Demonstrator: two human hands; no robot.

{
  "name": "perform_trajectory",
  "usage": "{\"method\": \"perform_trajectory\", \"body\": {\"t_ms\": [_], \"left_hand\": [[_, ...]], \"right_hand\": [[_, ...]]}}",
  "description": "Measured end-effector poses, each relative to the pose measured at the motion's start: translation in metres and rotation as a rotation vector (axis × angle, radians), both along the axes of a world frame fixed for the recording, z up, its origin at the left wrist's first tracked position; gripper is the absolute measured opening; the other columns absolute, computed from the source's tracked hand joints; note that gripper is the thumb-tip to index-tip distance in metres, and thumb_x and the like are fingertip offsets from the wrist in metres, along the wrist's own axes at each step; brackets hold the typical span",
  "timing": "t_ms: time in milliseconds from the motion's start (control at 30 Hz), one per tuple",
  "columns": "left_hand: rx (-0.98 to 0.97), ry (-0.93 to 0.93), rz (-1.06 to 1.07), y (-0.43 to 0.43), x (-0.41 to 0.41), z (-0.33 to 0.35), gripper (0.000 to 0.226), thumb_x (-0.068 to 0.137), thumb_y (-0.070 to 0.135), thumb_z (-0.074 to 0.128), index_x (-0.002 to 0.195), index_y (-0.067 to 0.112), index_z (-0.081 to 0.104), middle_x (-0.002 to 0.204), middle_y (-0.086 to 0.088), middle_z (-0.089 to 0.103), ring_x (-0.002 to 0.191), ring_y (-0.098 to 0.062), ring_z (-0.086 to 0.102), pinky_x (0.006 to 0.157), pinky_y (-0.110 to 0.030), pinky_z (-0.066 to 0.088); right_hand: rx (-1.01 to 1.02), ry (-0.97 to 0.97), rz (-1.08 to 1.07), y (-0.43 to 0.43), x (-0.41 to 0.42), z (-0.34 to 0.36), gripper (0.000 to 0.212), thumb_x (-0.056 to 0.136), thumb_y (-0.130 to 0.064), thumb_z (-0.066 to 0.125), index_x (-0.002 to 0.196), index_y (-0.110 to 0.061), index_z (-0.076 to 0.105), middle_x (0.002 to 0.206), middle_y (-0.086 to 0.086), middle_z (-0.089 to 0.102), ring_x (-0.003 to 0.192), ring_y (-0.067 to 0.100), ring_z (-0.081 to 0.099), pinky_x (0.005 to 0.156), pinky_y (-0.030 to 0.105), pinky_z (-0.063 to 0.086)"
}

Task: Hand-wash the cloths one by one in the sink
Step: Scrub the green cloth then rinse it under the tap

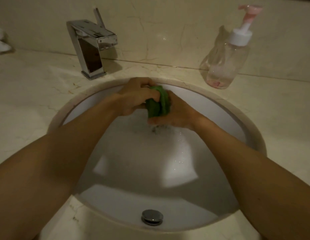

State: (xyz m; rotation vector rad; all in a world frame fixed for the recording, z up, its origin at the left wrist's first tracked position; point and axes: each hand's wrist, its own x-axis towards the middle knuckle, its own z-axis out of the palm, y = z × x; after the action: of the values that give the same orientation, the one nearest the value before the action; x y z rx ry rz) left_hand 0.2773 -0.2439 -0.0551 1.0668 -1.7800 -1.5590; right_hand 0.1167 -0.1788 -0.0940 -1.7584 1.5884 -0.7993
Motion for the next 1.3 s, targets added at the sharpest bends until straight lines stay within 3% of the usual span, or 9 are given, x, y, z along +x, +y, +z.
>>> {"method": "perform_trajectory", "body": {"t_ms": [200,333,433,600,667,800,967,1067,1300], "left_hand": [[0.145,0.178,-0.057,0.004,-0.004,0.007,0.021,0.085,-0.006,0.064,0.104,0.003,0.067,0.099,-0.013,0.071,0.094,-0.024,0.071,0.076,-0.031,0.058],[0.033,-0.097,-0.014,0.002,0.003,-0.002,0.021,0.085,0.003,0.074,0.105,0.008,0.070,0.101,-0.008,0.075,0.100,-0.023,0.071,0.080,-0.032,0.060],[-0.251,-0.374,0.002,0.005,0.002,-0.009,0.043,0.078,0.020,0.085,0.116,0.017,0.066,0.114,0.001,0.068,0.107,-0.019,0.065,0.093,-0.035,0.056],[-0.388,-0.535,-0.123,0.030,-0.020,0.002,0.102,0.071,0.033,0.089,0.154,0.026,0.030,0.152,-0.003,0.034,0.138,-0.027,0.040,0.108,-0.034,0.040],[-0.678,-0.828,-0.204,0.050,-0.026,0.003,0.110,0.070,0.029,0.088,0.157,0.026,0.020,0.160,-0.001,0.020,0.145,-0.028,0.028,0.112,-0.041,0.038],[-0.872,-0.849,-0.185,0.066,-0.028,-0.001,0.065,0.086,0.013,0.072,0.142,0.014,0.039,0.125,-0.010,0.056,0.108,-0.027,0.059,0.084,-0.036,0.051],[-0.842,-0.933,-0.084,0.092,-0.021,0.002,0.017,0.086,0.013,0.070,0.100,0.016,0.061,0.075,0.002,0.050,0.063,-0.014,0.049,0.065,-0.029,0.043],[-0.810,-1.068,-0.091,0.100,-0.020,-0.003,0.013,0.086,0.019,0.072,0.087,0.016,0.059,0.067,0.001,0.049,0.055,-0.013,0.046,0.063,-0.030,0.044],[-0.710,-1.107,-0.100,0.104,-0.026,-0.016,0.023,0.086,0.015,0.068,0.072,0.017,0.050,0.068,-0.003,0.050,0.056,-0.017,0.049,0.061,-0.033,0.045]], "right_hand": [[0.241,-0.347,-0.086,0.003,0.004,0.007,0.057,0.073,-0.009,0.090,0.123,-0.013,0.063,0.116,0.010,0.071,0.104,0.028,0.072,0.090,0.045,0.062],[0.404,0.068,-0.189,0.007,-0.001,0.017,0.020,0.083,-0.016,0.077,0.093,-0.006,0.064,0.080,0.011,0.065,0.064,0.022,0.063,0.057,0.030,0.051],[0.365,0.309,-0.286,0.012,-0.007,0.025,0.023,0.085,-0.028,0.074,0.086,-0.010,0.060,0.079,0.008,0.062,0.063,0.021,0.060,0.050,0.026,0.046],[0.441,0.310,-0.248,0.021,0.004,0.039,0.017,0.085,-0.013,0.072,0.099,-0.008,0.066,0.087,0.011,0.065,0.069,0.021,0.058,0.057,0.029,0.049],[0.455,0.287,-0.182,0.029,0.013,0.048,0.010,0.085,-0.002,0.067,0.095,-0.005,0.066,0.083,0.012,0.063,0.065,0.021,0.056,0.054,0.030,0.048],[0.460,0.291,-0.163,0.044,0.020,0.060,0.014,0.092,0.002,0.059,0.103,0.000,0.067,0.096,0.015,0.067,0.078,0.025,0.069,0.065,0.036,0.061],[0.269,0.493,-0.214,0.071,0.032,0.053,0.008,0.091,-0.008,0.066,0.096,-0.011,0.060,0.080,0.004,0.062,0.068,0.016,0.064,0.052,0.026,0.049],[0.149,0.691,-0.233,0.085,0.041,0.041,0.017,0.090,-0.021,0.071,0.098,-0.015,0.057,0.074,-0.001,0.047,0.062,0.014,0.047,0.065,0.031,0.044],[0.123,0.820,-0.208,0.091,0.043,0.036,0.013,0.095,-0.019,0.063,0.107,-0.016,0.059,0.092,0.005,0.047,0.084,0.023,0.050,0.073,0.033,0.044]]}}
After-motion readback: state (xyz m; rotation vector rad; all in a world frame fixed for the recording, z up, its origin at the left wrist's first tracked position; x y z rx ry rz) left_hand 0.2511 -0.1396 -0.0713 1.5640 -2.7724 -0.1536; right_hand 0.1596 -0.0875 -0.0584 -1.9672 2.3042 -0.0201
